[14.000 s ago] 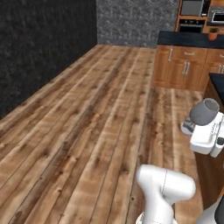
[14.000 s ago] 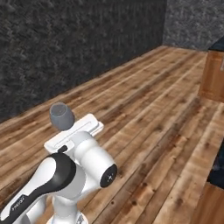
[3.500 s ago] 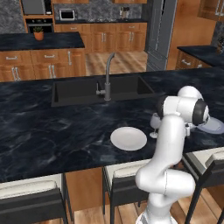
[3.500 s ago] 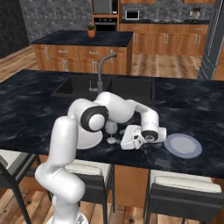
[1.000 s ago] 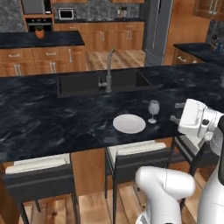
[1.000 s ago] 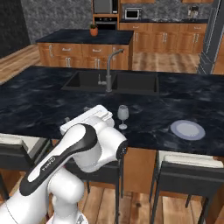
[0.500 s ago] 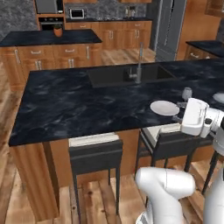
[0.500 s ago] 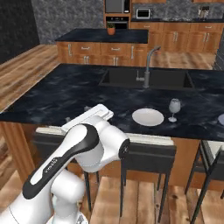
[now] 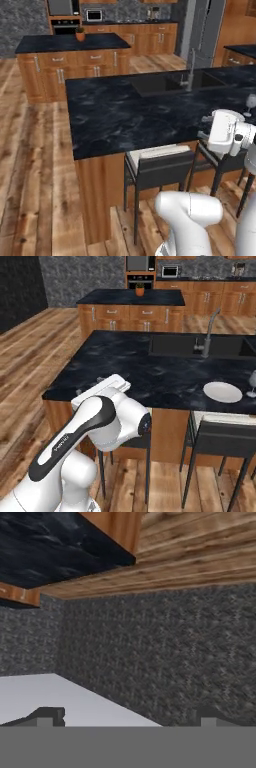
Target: Retrieve the wine glasses from the counter and place one next to each plate.
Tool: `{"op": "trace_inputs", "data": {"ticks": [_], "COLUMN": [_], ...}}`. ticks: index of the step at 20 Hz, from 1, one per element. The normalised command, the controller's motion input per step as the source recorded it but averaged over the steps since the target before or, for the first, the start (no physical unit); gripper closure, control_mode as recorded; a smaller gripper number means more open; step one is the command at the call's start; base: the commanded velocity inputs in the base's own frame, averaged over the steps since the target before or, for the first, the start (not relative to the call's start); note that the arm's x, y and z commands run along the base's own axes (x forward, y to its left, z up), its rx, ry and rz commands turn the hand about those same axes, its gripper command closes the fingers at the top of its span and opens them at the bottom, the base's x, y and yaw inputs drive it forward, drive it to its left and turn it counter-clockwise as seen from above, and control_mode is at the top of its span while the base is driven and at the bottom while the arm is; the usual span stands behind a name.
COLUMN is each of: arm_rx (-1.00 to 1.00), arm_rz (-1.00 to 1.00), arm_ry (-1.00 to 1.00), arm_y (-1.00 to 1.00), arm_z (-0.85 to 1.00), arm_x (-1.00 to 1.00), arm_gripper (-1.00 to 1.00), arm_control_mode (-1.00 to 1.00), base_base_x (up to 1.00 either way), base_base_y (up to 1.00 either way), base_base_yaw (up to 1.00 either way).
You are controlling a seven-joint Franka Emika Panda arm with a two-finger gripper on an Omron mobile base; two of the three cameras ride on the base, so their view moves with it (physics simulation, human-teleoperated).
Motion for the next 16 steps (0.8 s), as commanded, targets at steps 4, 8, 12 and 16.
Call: {"op": "trace_inputs", "data": {"ticks": [4, 8, 12, 16], "arm_rx": [0.00, 0.00, 0.00, 0.00], "arm_rz": [0.00, 0.00, 0.00, 0.00], "arm_ry": [0.00, 0.00, 0.00, 0.00], "arm_y": [0.00, 0.00, 0.00, 0.00], "arm_z": [0.00, 0.00, 0.00, 0.00], "arm_x": [0.00, 0.00, 0.00, 0.00], "arm_gripper": [-1.00, -1.00, -1.00, -1.00], "arm_control_mode": [1.00, 1.00, 1.00, 1.00], "base_base_x": [0.00, 0.00, 0.00, 0.07], "base_base_y": [1.00, 1.00, 1.00, 1.00], "base_base_yaw": [-0.04, -0.03, -0.04, -0.07]}}
